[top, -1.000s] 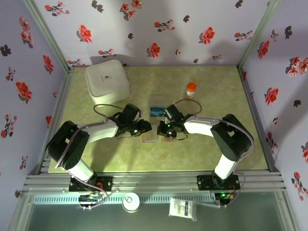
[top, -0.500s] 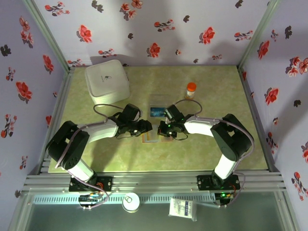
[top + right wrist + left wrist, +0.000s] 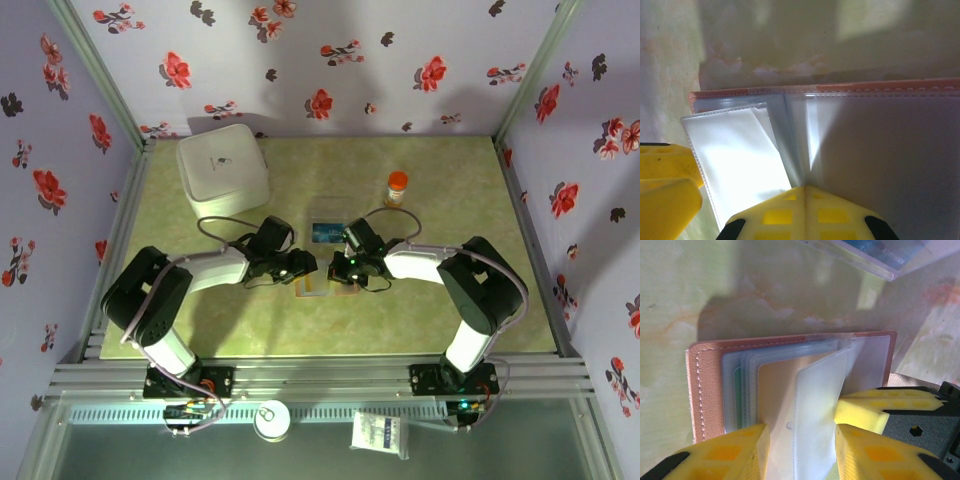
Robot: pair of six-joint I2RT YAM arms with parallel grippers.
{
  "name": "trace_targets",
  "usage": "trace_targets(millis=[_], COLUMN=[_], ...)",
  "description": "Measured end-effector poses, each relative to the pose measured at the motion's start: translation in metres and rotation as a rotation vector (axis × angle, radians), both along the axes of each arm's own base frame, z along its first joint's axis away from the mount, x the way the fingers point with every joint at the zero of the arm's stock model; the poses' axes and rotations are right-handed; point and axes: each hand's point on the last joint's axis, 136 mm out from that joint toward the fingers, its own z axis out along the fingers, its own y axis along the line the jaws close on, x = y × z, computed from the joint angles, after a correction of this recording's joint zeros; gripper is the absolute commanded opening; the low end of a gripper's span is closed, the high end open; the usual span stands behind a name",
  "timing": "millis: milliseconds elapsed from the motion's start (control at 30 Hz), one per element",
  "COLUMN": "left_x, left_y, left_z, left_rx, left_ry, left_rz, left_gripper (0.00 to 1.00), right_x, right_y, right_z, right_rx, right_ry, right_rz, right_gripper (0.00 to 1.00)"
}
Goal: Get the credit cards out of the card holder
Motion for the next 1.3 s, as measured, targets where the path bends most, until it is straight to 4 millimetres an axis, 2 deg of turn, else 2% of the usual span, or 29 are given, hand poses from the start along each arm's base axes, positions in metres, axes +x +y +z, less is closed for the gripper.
trace_targets(millis=[333,533,600,800,900,1100,1300], left_x=[0.005,0.008,0.009,0.012,0.012,0.017,0.017], left_y=[-0.007,-0.012,-0.014,-0.023,-0.029,-0.046,-0.067], left_z=[0.006,0.013,0.015,0.027,0.033,0.040,0.029], left_rx=[-0.030,-0.047,-0.053,-0.075,-0.085,-0.101,-0.091], left_ry=[-0.010,-0.021,-0.025,-0.045,-0.056,-0.067,-0.043], left_rz=[-0.005,-0.010,-0.013,-0.028,-0.038,-0.060,-0.085], left_gripper=[0.24,0.23,0.23,0.23,0.24,0.31,0.36], right_x=[0.000,0.000,0.000,0.003,0.007,0.012,0.012], right_y=[0.000,0.000,-0.001,-0.008,-0.017,-0.046,-0.078], right_z=[0.000,0.001,0.005,0.034,0.052,0.081,0.101], right_rx=[0.004,0.005,0.008,0.025,0.028,-0.011,-0.066], right_ry=[0.004,0.003,-0.003,-0.055,-0.093,-0.167,-0.230], right_rz=[0.000,-0.001,-0.002,-0.020,-0.045,-0.099,-0.146], right_gripper=[0.03,0.14,0.15,0.17,0.18,0.22,0.25])
